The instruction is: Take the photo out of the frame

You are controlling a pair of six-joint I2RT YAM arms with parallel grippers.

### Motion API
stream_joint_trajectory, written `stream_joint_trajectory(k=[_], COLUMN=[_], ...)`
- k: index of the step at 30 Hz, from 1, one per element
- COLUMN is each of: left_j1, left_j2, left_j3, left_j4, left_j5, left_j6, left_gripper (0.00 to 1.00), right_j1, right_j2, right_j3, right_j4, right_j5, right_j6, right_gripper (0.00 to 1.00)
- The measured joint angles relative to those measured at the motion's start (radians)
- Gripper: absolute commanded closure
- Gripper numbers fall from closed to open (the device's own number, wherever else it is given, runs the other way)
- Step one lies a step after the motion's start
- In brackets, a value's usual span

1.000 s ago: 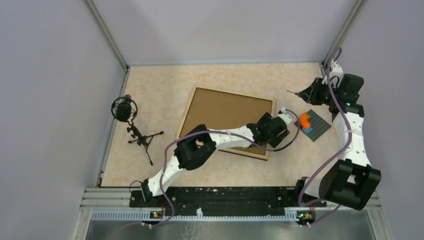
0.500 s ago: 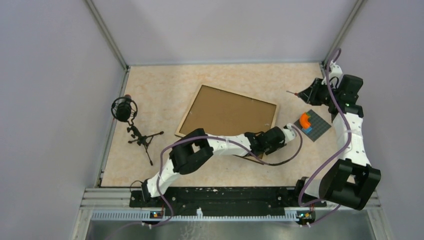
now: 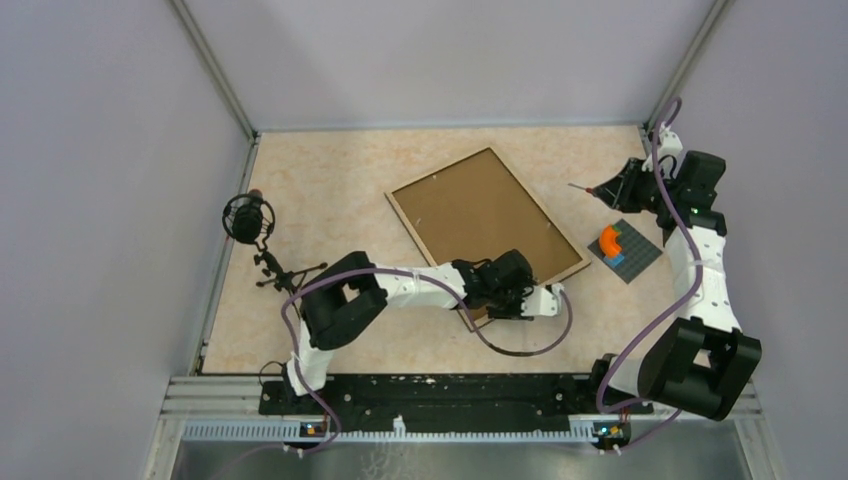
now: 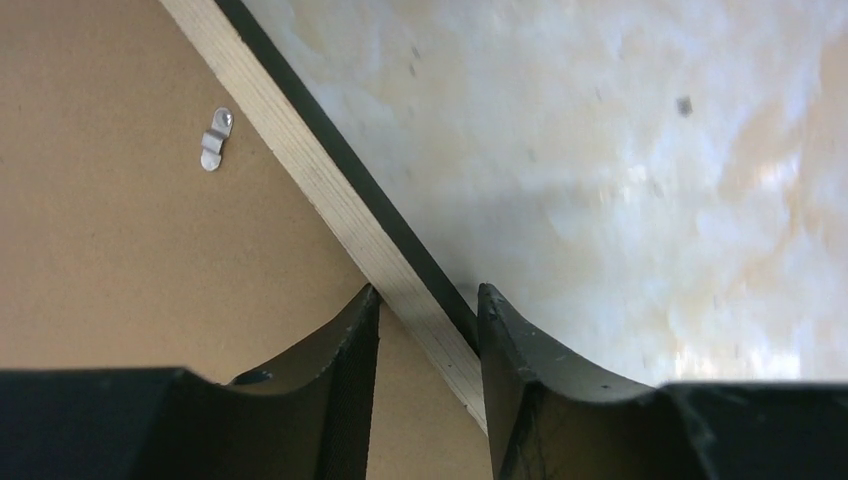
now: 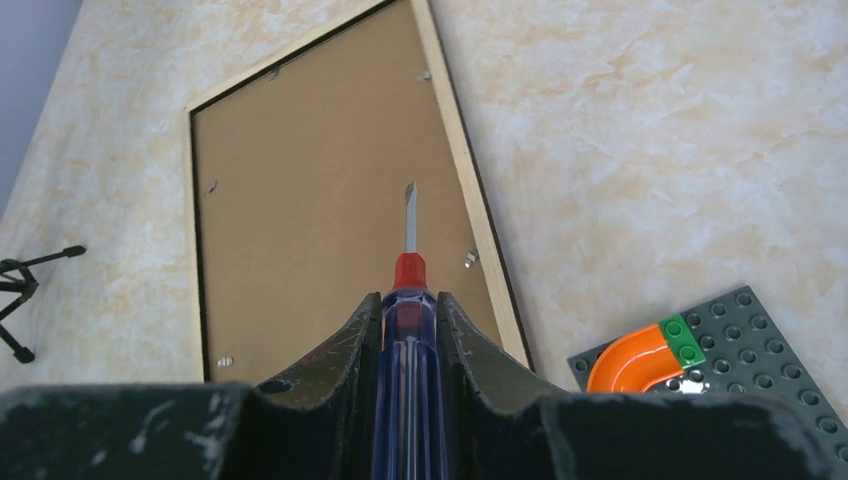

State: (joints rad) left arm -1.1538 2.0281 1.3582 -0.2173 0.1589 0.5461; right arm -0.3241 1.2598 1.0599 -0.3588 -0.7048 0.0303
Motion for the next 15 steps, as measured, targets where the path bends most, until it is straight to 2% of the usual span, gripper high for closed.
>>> stream_joint_trajectory(k=[11,15], left_j1=[0.049,0.050], left_j2=[-0.275,-0.332], left_j3=[-0.308,-0.362], left_j4=[-0.153,-0.215], left_j5=[0.142,0.175], left_j6=[0.268,0.332], left_gripper=[0.66,0.67], right_j1=[0.000,0.021], right_j2=[0.000,0.002], right_j3=[-0.019,-0.019], right_j4=[-0.011,-0.039], right_j5=[-0.090,-0.096], right_j6=[-0.020,-0.061], right_gripper=[1.00,1.00])
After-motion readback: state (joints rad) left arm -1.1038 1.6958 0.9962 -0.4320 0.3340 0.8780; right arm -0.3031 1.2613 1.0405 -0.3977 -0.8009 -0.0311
